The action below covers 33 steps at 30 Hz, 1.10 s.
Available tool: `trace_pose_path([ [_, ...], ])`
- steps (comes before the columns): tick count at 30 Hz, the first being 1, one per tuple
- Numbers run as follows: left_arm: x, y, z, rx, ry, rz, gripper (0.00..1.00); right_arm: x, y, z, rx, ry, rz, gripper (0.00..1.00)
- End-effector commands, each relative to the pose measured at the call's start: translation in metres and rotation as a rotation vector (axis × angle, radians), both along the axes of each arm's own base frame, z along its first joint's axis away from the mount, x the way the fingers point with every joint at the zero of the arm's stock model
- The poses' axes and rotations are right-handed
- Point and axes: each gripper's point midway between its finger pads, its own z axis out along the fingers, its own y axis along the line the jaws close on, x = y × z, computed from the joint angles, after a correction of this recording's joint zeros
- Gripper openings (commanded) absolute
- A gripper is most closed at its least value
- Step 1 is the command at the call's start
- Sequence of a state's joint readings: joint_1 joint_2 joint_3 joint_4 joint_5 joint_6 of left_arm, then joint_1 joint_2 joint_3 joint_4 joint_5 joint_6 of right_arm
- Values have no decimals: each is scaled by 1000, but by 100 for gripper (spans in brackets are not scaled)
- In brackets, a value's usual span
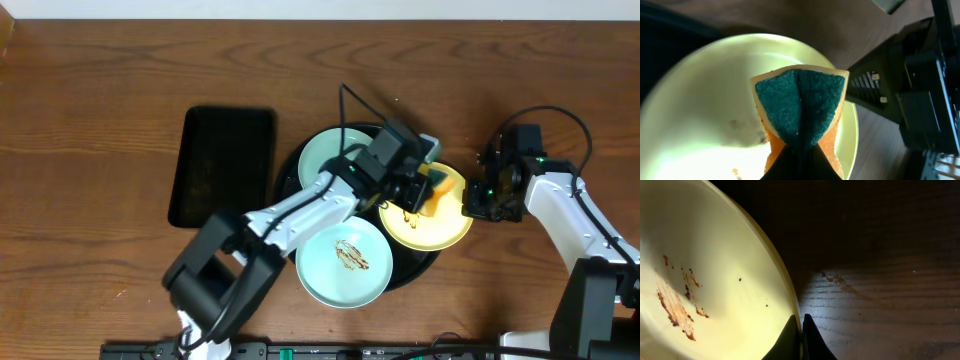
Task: Clean dirty plates on tray and stack at the side
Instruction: 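Scrub the yellow plate, then the back blue plate with the held sponge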
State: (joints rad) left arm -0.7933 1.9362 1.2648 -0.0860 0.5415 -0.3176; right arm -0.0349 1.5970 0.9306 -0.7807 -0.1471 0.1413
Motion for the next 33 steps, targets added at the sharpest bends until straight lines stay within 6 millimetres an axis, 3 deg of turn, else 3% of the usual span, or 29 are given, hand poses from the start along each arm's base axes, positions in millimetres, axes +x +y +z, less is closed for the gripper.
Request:
trace_pose_path([
  [1,-11,-14,-7,-35,52,-36,8,5,2,3,15,-13,-1,1],
  [9,-19,-5,-61,68,143,-27,7,5,2,3,15,-13,-1,1],
  [13,-11,30,-91,235,163,56,8,5,2,3,15,-12,-1,1],
  [17,15,70,-99,356,130,167,7,5,2,3,15,-12,0,1],
  [22,29,82,-80,311,135,195,7,5,2,3,15,-12,-1,1],
  [27,30,71,-26,203,38,123,7,5,1,3,14,-12,0,1],
  [33,39,75,38,120,-79,157,7,5,2,3,15,-12,-1,1],
])
